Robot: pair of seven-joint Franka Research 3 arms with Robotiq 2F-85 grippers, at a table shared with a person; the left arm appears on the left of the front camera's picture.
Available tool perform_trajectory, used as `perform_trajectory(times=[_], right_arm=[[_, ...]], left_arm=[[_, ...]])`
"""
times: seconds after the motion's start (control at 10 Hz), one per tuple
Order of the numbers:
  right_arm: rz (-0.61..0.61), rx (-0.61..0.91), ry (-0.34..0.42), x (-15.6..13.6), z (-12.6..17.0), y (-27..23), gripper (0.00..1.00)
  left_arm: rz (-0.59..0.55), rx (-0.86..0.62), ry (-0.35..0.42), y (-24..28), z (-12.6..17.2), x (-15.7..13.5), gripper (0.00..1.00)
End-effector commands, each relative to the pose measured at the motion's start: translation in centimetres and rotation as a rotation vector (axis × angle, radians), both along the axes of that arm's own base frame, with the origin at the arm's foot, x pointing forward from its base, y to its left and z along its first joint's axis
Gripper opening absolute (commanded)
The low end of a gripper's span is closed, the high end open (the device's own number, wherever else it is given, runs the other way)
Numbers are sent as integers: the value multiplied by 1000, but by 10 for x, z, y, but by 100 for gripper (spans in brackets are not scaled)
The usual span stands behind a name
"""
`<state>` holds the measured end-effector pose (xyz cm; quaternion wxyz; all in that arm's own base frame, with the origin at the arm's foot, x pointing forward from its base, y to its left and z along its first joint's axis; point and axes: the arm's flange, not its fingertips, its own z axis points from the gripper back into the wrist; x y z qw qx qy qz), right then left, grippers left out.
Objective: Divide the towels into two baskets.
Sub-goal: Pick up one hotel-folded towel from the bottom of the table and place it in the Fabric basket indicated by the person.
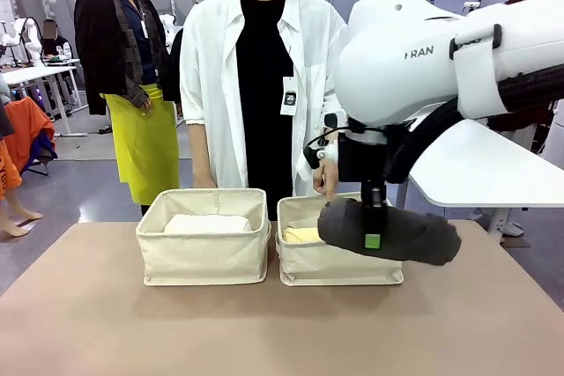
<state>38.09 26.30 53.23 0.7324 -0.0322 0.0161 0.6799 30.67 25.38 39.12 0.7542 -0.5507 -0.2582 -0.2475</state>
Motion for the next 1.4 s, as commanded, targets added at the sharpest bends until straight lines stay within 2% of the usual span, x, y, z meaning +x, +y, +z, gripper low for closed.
perform_trajectory(times=[0.0,0.1,0.4,0.5,0.6,0.8,1.3], right_arm=[[315,-26,-64,-17,1,-27,4],[0,0,0,0,0,0,4],[0,0,0,0,0,0,4],[70,-17,0,-1,-2,-9,41],[112,-35,-64,19,3,-3,41],[190,-49,-111,74,0,23,41],[207,-80,-145,165,-43,55,41]], left_arm=[[5,-8,0,-2,3,-5,100],[5,-8,0,-2,3,-5,100],[5,-8,0,-2,3,-5,100],[5,-8,0,-2,3,-5,100],[5,-8,0,-2,3,-5,100],[5,-8,0,-2,3,-5,100],[5,-8,0,-2,3,-5,100]])
